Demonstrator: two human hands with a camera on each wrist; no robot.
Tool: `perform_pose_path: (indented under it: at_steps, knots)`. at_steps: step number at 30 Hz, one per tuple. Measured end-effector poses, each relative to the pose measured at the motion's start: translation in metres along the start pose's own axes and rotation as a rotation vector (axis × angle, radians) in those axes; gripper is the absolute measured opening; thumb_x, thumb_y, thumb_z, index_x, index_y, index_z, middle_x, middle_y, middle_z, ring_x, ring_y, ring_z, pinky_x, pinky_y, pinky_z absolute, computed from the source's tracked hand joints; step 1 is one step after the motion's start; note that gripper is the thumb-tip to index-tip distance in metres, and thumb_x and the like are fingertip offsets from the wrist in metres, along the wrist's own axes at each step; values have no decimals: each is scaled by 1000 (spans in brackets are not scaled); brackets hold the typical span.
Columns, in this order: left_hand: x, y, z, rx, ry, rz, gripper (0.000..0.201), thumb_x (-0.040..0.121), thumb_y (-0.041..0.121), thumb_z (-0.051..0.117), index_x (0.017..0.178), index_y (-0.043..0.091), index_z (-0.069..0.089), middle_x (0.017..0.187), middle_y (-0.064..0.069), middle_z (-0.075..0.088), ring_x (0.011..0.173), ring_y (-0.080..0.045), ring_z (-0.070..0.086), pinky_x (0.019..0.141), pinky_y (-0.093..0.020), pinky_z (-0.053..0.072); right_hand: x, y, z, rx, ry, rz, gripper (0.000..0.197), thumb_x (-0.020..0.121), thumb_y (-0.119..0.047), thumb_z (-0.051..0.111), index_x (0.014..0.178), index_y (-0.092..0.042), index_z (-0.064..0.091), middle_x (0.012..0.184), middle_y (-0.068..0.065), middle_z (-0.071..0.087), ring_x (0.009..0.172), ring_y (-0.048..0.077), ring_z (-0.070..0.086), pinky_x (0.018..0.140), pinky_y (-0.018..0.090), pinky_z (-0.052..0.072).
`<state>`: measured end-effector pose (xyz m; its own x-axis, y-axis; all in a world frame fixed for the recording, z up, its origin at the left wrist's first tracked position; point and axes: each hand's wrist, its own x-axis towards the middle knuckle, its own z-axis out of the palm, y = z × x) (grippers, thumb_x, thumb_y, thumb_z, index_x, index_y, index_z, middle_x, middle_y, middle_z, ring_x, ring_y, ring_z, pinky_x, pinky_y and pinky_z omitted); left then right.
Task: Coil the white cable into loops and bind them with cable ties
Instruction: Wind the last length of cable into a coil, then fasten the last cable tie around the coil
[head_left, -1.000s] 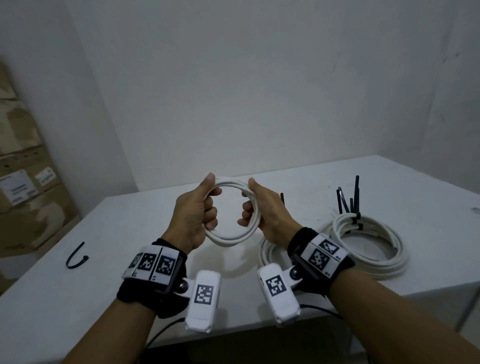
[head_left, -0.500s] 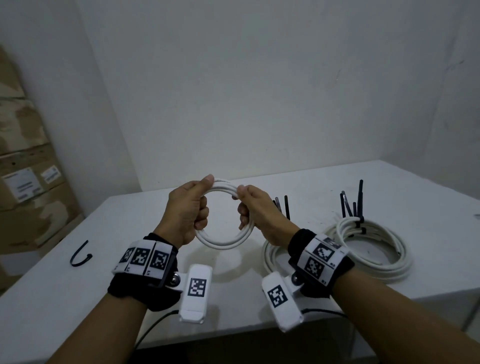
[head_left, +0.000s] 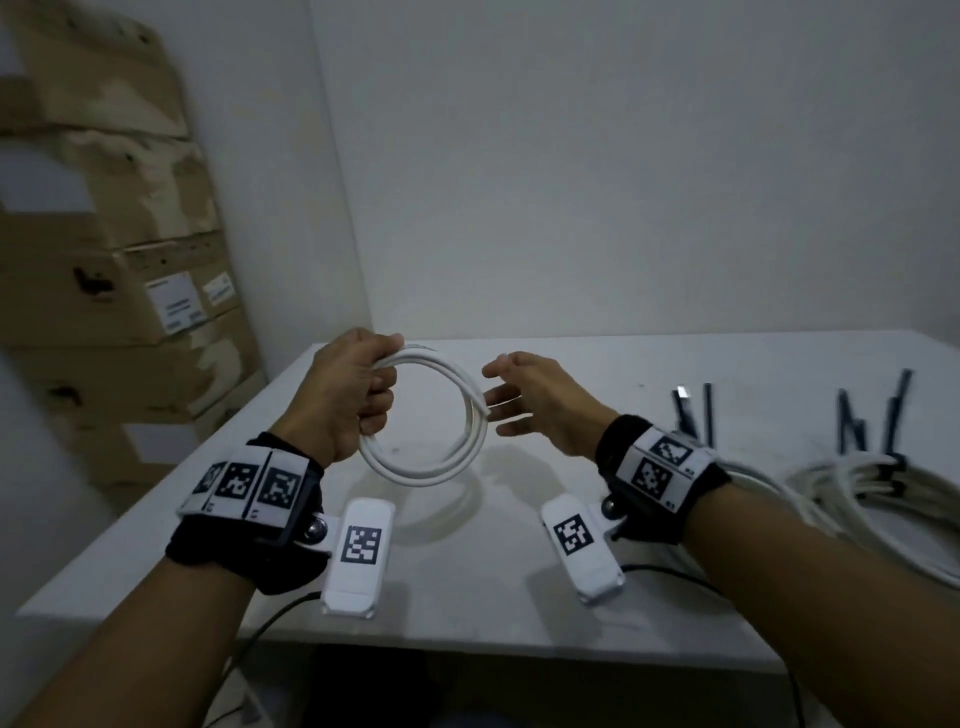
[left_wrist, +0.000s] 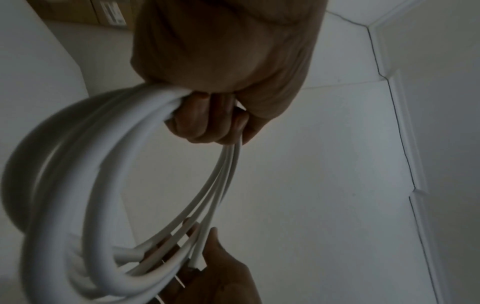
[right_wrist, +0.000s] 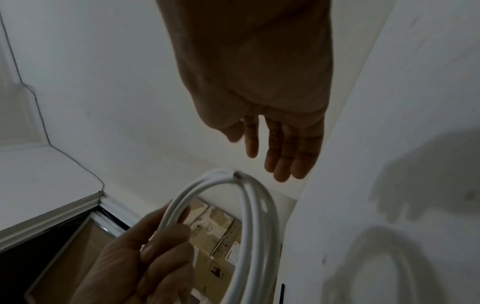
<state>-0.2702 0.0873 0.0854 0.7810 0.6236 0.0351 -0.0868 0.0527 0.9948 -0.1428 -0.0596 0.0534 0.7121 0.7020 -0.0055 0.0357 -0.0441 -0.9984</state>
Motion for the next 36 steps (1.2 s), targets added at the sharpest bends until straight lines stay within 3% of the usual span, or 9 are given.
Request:
perform_pose_path:
  at_steps: [5,9,15,19,22,25,28,32,36]
  knots:
    - [19,4,-71,56,75,-27,29,97,22,48,70,22,35,42,7,27,29,-6,18,35,-10,12,60,4,52,-274,-241,19,17,98,-15,46,106,-7,59,81,8,59,66,20,60,56,27,49]
    - [34,2,-125,113,105,-55,7,98,23,44,103,19,44,43,8,28,28,-6,19,34,-11,14,111,19,103,-620,-406,1,24,96,-14,49,116,-10,61,78,4,56,63,17,58,52,23,46]
    - [40,-3,-164,148,155,-113,33,99,24,45,66,20,46,43,8,27,29,-5,18,38,-15,8,161,30,172,-982,-649,-74,44,97,-15,45,140,-28,43,100,4,56,77,21,62,60,26,53]
    - [41,-6,-172,141,182,-151,38,98,24,45,61,21,49,42,9,26,29,-4,17,38,-15,8,172,38,205,-1109,-768,-110,46,98,-17,40,143,-24,37,103,9,55,63,17,56,50,23,47]
    - [42,-7,-173,150,191,-170,33,99,25,44,66,21,45,43,9,26,29,-5,17,37,-14,9,169,37,215,-1241,-759,-137,37,98,-20,40,132,-8,50,87,12,58,54,17,50,46,21,44]
    - [42,-7,-168,156,188,-171,30,99,26,45,70,22,40,42,9,27,29,-5,17,36,-13,10,163,38,210,-1365,-733,-233,28,93,-12,42,105,0,64,73,11,62,47,16,51,41,16,43]
    - [41,-5,-158,154,160,-166,30,99,25,45,70,22,36,42,9,27,29,-6,17,34,-12,12,152,40,189,-1393,-694,-284,26,93,-15,49,67,-12,53,59,1,53,47,13,47,51,25,42]
    - [38,-2,-129,174,130,-155,27,98,26,45,72,22,38,42,8,26,29,-6,17,34,-11,14,134,26,132,-1264,-645,-158,9,92,-8,48,84,-11,53,72,7,60,54,19,56,56,27,49]
    - [38,1,-82,187,97,-147,30,98,26,48,71,24,34,42,8,26,30,-6,17,36,-12,12,98,-17,58,-1158,-441,-228,15,90,-5,51,85,-15,61,81,5,67,56,13,60,50,20,48]
